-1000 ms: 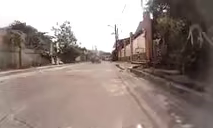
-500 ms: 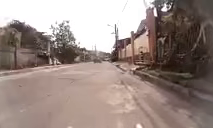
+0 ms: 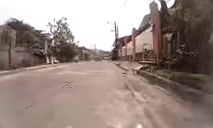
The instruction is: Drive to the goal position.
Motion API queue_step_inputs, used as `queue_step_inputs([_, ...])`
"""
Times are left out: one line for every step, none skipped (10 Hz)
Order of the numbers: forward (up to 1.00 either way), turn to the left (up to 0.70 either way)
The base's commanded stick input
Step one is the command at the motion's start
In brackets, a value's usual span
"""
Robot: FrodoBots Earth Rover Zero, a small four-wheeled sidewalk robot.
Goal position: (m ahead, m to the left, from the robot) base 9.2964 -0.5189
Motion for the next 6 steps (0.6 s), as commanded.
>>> queue_step_inputs([1.0, 0.0])
queue_step_inputs([1.0, -0.14])
queue_step_inputs([1.0, -0.33])
queue_step_inputs([1.0, -0.3])
queue_step_inputs([1.0, 0.0])
queue_step_inputs([1.0, 0.0])
